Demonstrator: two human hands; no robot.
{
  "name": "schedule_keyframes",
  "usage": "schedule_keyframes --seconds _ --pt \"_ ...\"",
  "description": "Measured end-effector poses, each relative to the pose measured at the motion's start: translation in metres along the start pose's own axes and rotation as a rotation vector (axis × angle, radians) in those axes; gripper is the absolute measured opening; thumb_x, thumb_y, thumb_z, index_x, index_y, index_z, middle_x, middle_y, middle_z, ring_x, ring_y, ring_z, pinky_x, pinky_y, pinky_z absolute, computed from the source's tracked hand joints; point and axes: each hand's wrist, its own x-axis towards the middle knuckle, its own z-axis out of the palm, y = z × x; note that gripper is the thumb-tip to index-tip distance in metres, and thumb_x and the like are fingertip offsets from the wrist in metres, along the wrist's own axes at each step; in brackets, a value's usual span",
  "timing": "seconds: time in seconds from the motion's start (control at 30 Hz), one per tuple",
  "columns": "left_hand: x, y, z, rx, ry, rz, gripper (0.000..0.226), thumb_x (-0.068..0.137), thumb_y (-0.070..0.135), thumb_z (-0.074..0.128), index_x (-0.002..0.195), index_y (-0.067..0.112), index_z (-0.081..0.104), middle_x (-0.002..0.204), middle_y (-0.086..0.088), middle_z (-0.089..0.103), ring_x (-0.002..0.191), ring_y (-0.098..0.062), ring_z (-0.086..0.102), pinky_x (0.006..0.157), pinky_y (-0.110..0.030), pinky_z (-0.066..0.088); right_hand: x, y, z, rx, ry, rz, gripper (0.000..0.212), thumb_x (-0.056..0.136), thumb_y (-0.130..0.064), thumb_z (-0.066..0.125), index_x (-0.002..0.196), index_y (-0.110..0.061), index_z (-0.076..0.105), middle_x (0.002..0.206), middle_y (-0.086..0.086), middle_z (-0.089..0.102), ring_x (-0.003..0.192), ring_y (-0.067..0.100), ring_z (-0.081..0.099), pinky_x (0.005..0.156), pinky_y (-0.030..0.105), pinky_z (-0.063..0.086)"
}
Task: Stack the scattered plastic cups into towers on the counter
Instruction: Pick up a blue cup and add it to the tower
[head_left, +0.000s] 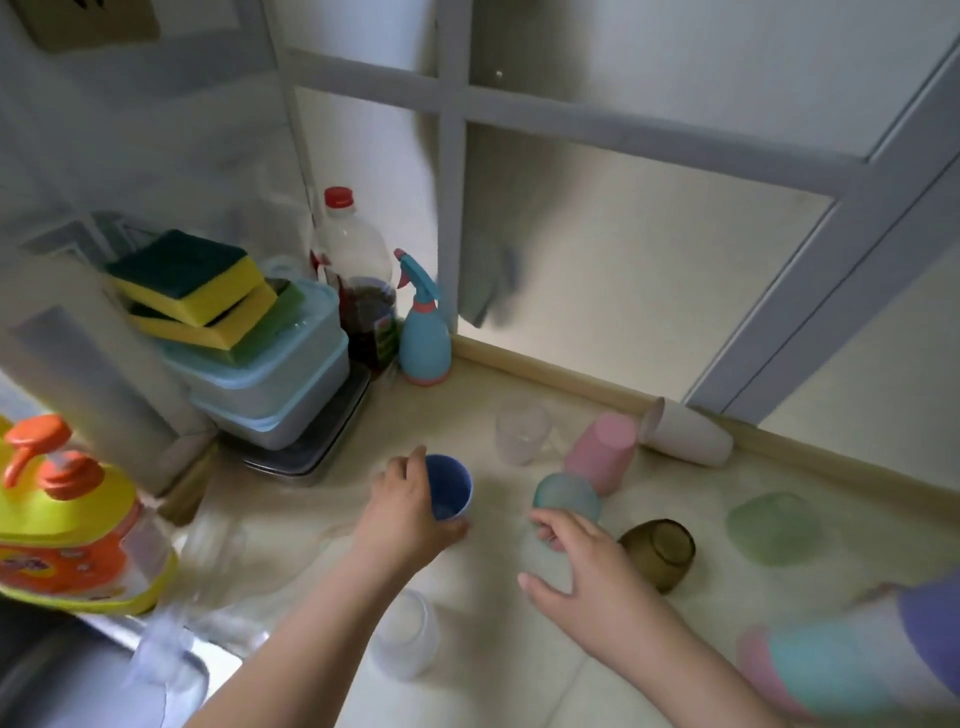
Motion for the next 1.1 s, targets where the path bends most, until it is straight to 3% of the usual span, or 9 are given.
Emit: schedule_keyframes --seconds 0.17,0.23,0.33,0.43,0.57,0.67,0.77,0.97,1.1 --pt "0.006 0.002 -0.003 0.022 0.077 -0.04 0.074 0.061 0.035 0.075 0.119 0.009 0.038 0.115 -0.012 0.052 0.103 -0.03 0.049 0.077 -0.032 0.039 -0.004 0.006 -0.002 0.033 0.026 0.057 0.061 0.068 -0.05 0.057 0.124 -0.027 0.046 0.105 -0.013 0.05 0.1 0.003 0.05 0.094 0.025 0.043" --pt "0.001 0.007 -0.011 -0.16 0.14 -0.049 0.065 0.058 0.031 0.076 0.109 0.009 0.042 0.107 -0.011 0.054 0.094 -0.028 0.051 0.069 -0.03 0.039 -0.006 0.008 -0.002 0.082 0.033 0.082 0.066 0.064 -0.057 0.053 0.123 -0.028 0.046 0.103 -0.014 0.051 0.092 -0.002 0.049 0.09 0.021 0.042" --pt "-0.019 0.025 -0.023 -0.499 0.111 -0.035 0.064 0.057 0.029 0.074 0.106 0.022 0.034 0.104 -0.003 0.052 0.088 -0.02 0.054 0.06 -0.029 0.042 -0.009 0.008 -0.008 0.232 0.047 0.17 0.052 0.078 -0.039 0.065 0.124 -0.027 0.043 0.102 -0.01 0.056 0.092 0.002 0.054 0.084 0.018 0.044" --pt "-0.045 0.049 -0.028 -0.72 0.043 0.008 0.07 0.047 0.047 0.067 0.107 0.031 0.033 0.107 0.006 0.055 0.095 -0.01 0.057 0.069 -0.028 0.046 -0.014 0.003 -0.023 0.486 0.088 0.233 0.046 0.081 -0.041 0.06 0.121 -0.027 0.041 0.101 -0.009 0.06 0.09 0.005 0.059 0.075 0.01 0.045" --pt "-0.079 0.077 -0.024 -0.844 -0.121 0.103 0.056 0.052 0.053 0.065 0.1 0.038 0.04 0.108 0.016 0.06 0.09 0.011 0.058 0.069 -0.013 0.046 -0.028 -0.001 -0.047 0.787 0.1 0.213 0.054 0.069 -0.061 0.054 0.112 -0.028 0.049 0.105 -0.004 0.066 0.096 0.012 0.065 0.086 0.028 0.051" --pt "-0.104 0.102 -0.014 -0.839 -0.261 0.182 0.056 0.053 0.052 0.069 0.101 0.039 0.042 0.106 0.007 0.065 0.092 0.001 0.063 0.078 -0.02 0.051 -0.047 0.0 -0.067 0.912 0.133 0.151 0.057 0.064 -0.061 0.065 0.11 -0.03 0.052 0.11 -0.004 0.068 0.102 0.014 0.065 0.083 0.032 0.053" --pt "-0.123 0.126 -0.004 -0.783 -0.286 0.241 0.056 0.053 0.05 0.073 0.102 0.035 0.049 0.103 0.005 0.068 0.094 -0.008 0.065 0.089 -0.035 0.05 -0.071 0.006 -0.092 0.974 0.221 0.1 0.053 0.057 -0.043 0.073 0.104 -0.025 0.056 0.094 -0.009 0.073 0.091 0.009 0.068 0.068 0.022 0.052" --pt "-0.149 0.17 0.008 -0.655 -0.18 0.404 0.066 0.053 0.061 0.066 0.112 0.046 0.042 0.113 0.037 0.054 0.107 0.011 0.051 0.093 -0.025 0.042 -0.121 0.018 -0.157 0.732 0.437 0.014 0.054 0.051 -0.031 0.079 0.099 -0.035 0.053 0.089 -0.019 0.069 0.083 -0.002 0.065 0.064 0.014 0.051" --pt "-0.157 0.198 0.02 -0.656 -0.076 0.398 0.062 0.054 0.063 0.06 0.11 0.043 0.045 0.115 0.02 0.056 0.106 0.0 0.055 0.097 -0.036 0.045 -0.156 0.035 -0.227 0.439 0.69 -0.049 0.06 0.055 -0.034 0.084 0.101 -0.041 0.045 0.1 -0.023 0.06 0.089 -0.003 0.058 0.069 0.007 0.046"
